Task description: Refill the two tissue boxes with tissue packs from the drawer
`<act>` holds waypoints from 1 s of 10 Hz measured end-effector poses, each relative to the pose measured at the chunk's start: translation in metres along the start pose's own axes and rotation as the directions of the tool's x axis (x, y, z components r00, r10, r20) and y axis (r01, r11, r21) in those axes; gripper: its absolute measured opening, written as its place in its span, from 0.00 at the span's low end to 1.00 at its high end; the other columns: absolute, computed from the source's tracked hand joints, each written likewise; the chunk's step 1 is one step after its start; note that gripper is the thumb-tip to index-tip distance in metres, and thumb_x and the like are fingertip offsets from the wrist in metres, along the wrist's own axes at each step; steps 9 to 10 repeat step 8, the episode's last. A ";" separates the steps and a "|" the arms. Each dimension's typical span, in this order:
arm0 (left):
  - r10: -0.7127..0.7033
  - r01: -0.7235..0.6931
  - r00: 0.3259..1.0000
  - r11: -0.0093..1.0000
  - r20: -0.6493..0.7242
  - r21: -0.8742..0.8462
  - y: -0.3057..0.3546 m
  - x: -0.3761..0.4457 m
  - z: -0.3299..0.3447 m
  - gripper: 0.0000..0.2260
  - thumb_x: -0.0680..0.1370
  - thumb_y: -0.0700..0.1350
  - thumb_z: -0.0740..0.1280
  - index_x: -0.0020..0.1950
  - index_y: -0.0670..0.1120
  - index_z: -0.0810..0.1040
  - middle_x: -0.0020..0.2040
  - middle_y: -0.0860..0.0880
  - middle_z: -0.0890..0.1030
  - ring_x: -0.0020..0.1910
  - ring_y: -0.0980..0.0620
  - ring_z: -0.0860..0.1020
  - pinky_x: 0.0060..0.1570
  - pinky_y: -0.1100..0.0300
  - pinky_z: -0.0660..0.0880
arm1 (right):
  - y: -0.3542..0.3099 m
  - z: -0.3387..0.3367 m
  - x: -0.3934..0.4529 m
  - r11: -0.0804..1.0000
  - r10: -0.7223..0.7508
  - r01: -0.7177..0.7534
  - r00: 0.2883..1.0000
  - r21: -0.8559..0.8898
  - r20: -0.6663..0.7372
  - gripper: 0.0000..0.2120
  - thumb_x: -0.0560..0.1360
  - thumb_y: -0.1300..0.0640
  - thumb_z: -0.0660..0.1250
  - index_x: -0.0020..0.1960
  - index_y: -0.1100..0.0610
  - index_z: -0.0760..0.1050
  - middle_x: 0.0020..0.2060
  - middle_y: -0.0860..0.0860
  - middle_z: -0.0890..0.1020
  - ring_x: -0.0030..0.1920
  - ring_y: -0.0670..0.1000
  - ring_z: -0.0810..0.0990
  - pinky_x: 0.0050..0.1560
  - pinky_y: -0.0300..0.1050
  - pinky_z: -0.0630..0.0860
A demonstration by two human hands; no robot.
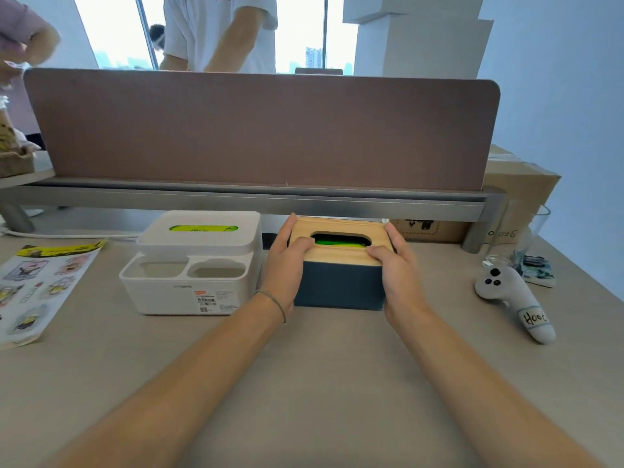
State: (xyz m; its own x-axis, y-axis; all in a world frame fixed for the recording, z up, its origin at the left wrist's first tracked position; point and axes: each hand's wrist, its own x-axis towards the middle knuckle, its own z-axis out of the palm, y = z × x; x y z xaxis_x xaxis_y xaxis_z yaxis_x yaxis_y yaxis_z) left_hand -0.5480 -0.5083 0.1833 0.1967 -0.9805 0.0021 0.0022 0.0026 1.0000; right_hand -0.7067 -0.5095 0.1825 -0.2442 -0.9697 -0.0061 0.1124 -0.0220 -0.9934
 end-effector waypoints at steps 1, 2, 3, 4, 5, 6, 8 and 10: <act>-0.006 0.006 1.000 1.000 0.000 -0.020 -0.006 0.013 0.003 0.26 0.75 0.57 0.64 0.73 0.67 0.66 0.67 0.55 0.73 0.65 0.50 0.73 0.67 0.44 0.73 | 0.002 0.004 0.014 1.000 -0.013 0.013 1.000 0.000 -0.009 0.26 0.78 0.58 0.66 0.74 0.41 0.68 0.65 0.47 0.74 0.63 0.51 0.74 0.65 0.55 0.75; 0.028 -0.028 1.000 0.998 -0.011 -0.050 -0.010 0.020 0.004 0.24 0.79 0.52 0.63 0.75 0.65 0.66 0.66 0.55 0.73 0.64 0.51 0.74 0.66 0.47 0.74 | 0.006 0.005 0.023 0.999 -0.041 0.041 0.999 0.003 0.001 0.26 0.79 0.58 0.65 0.74 0.41 0.69 0.66 0.46 0.73 0.63 0.49 0.74 0.64 0.51 0.75; 0.070 -0.072 0.997 0.991 -0.024 -0.109 -0.016 0.025 0.004 0.21 0.83 0.45 0.61 0.75 0.60 0.67 0.60 0.58 0.75 0.60 0.53 0.75 0.60 0.56 0.75 | 0.010 0.005 0.024 0.997 -0.067 0.067 0.998 0.025 0.011 0.24 0.80 0.58 0.64 0.74 0.42 0.69 0.62 0.43 0.74 0.58 0.43 0.74 0.48 0.33 0.76; 0.083 -0.091 0.995 0.983 -0.056 -0.160 -0.019 0.028 0.005 0.21 0.83 0.40 0.61 0.75 0.56 0.70 0.58 0.59 0.75 0.56 0.56 0.76 0.55 0.63 0.75 | 0.013 0.005 0.025 0.997 -0.064 0.063 0.998 0.044 0.014 0.24 0.81 0.58 0.64 0.74 0.42 0.68 0.62 0.43 0.73 0.56 0.41 0.74 0.44 0.31 0.73; 0.099 -0.109 0.993 0.981 -0.071 -0.162 -0.019 0.028 0.008 0.21 0.83 0.39 0.61 0.75 0.54 0.70 0.60 0.57 0.76 0.53 0.59 0.75 0.48 0.70 0.74 | 0.013 0.006 0.023 0.995 -0.098 0.098 0.995 -0.002 0.007 0.23 0.82 0.57 0.63 0.75 0.43 0.67 0.60 0.41 0.71 0.54 0.37 0.72 0.41 0.24 0.72; 0.117 -0.121 0.991 0.991 -0.071 -0.051 -0.016 0.023 0.008 0.20 0.84 0.42 0.60 0.75 0.55 0.70 0.63 0.55 0.74 0.54 0.62 0.73 0.47 0.72 0.73 | 0.012 0.006 0.019 0.987 -0.136 0.134 0.990 -0.088 -0.022 0.22 0.81 0.54 0.64 0.74 0.43 0.68 0.65 0.42 0.72 0.58 0.40 0.72 0.52 0.28 0.72; 0.349 -0.337 0.932 0.933 -0.093 0.124 0.008 0.010 0.008 0.20 0.83 0.41 0.60 0.75 0.55 0.69 0.67 0.59 0.72 0.58 0.68 0.72 0.51 0.82 0.67 | 0.000 0.010 0.006 0.942 -0.293 0.279 0.954 -0.188 -0.055 0.24 0.82 0.54 0.63 0.76 0.46 0.65 0.65 0.38 0.73 0.67 0.42 0.71 0.60 0.33 0.73; 0.349 -0.337 0.932 0.933 -0.093 0.124 0.008 0.010 0.008 0.20 0.83 0.41 0.60 0.75 0.55 0.69 0.67 0.59 0.72 0.58 0.68 0.72 0.51 0.82 0.67 | 0.000 0.010 0.006 0.942 -0.293 0.279 0.954 -0.188 -0.055 0.24 0.82 0.54 0.63 0.76 0.46 0.65 0.65 0.38 0.73 0.67 0.42 0.71 0.60 0.33 0.73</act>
